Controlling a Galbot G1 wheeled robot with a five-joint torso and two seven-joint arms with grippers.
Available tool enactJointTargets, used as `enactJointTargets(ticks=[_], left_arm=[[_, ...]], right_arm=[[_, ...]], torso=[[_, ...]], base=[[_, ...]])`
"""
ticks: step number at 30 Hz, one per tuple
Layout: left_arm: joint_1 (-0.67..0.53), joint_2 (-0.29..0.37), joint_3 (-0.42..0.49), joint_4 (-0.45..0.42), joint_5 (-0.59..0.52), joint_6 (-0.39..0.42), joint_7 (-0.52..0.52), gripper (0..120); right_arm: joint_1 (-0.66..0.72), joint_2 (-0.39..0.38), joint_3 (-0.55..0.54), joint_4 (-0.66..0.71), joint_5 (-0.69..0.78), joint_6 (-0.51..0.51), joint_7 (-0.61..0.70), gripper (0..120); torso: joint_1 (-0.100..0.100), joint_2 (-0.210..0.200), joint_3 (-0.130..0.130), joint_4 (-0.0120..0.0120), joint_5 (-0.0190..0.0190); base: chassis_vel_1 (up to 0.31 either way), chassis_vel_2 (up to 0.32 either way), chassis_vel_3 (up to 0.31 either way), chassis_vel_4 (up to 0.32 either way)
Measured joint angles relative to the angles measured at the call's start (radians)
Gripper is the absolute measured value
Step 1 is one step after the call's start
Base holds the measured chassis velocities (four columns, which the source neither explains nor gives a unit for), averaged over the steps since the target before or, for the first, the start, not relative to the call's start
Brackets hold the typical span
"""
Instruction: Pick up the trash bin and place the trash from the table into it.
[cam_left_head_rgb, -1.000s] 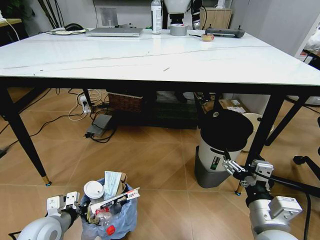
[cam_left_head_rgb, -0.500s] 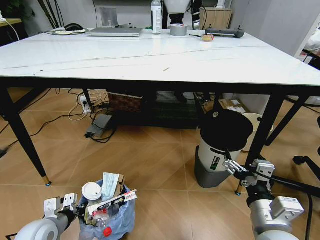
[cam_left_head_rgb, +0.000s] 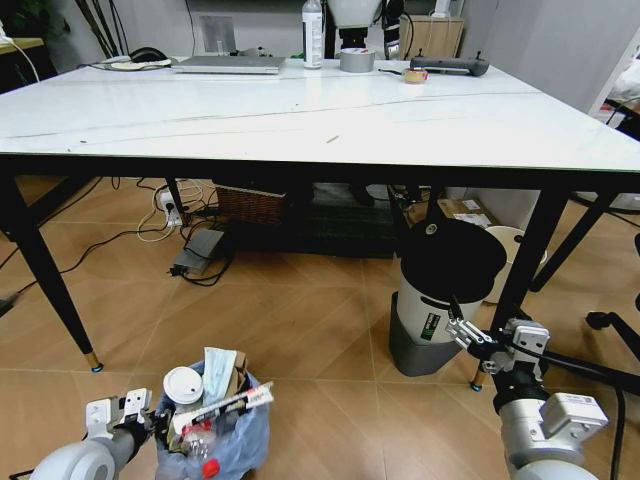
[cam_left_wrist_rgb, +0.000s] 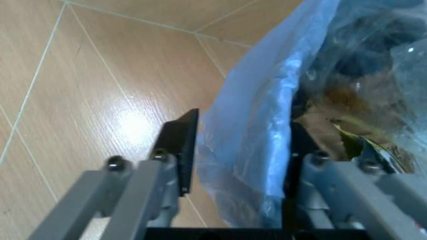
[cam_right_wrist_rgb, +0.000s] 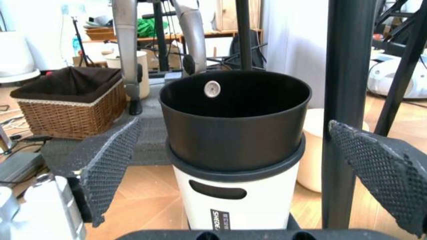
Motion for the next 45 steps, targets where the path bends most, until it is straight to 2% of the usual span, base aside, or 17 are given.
enactJointTargets(ticks=[2,7,9,15,23,29,38,45], left_arm=[[0.001,-0.001,-0.001,0.000,0.001,-0.001,0.000,48],[0.006,-0.001,-0.014,-0.014,0.001,-0.001,0.001,69],[0.008,-0.001,-0.018,-0.021,0.000,-0.001,0.001,72],[0.023,0.004,-0.033,-0.061,-0.004,-0.002,0.001,98],[0.044,0.006,-0.045,-0.113,-0.005,-0.001,-0.008,100],[0.091,0.011,-0.064,-0.188,-0.005,0.000,-0.022,100],[0.210,-0.002,-0.087,-0.353,0.000,0.001,-0.042,100],[0.219,-0.023,-0.098,-0.457,0.023,-0.020,-0.048,100]], right_arm=[[0.000,0.000,0.000,0.000,0.000,0.000,0.000,100],[0.000,-0.002,0.000,-0.002,0.002,0.000,0.000,100],[0.001,-0.002,0.000,-0.003,0.002,0.000,0.000,100],[0.006,-0.005,-0.001,-0.009,0.005,0.000,0.000,100],[0.010,-0.006,-0.001,-0.012,0.013,0.000,0.002,100],[0.022,-0.010,-0.001,-0.019,0.024,-0.003,0.005,100],[0.035,-0.015,0.005,-0.027,0.042,-0.004,0.010,100],[0.041,0.002,-0.008,-0.020,0.051,-0.007,0.021,100]], torso=[[0.000,0.000,0.000,0.0000,0.0000],[0.000,0.000,0.000,0.0000,-0.0002],[0.000,0.000,0.000,0.0000,-0.0001],[0.000,0.000,0.000,0.0000,-0.0001],[0.000,0.000,0.000,0.0000,-0.0001],[0.000,0.000,0.000,0.0000,0.0001],[0.000,0.000,0.000,0.0001,0.0001],[0.000,0.000,0.000,0.0000,0.0002]], base=[[0.000,0.000,0.000,0.000],[0.000,0.000,0.000,0.000],[0.000,0.000,0.000,0.000],[0.000,0.000,0.000,0.000],[0.000,0.000,0.000,0.000],[0.000,0.000,0.000,0.000],[0.000,0.000,0.000,0.000],[0.000,0.000,0.000,0.000]])
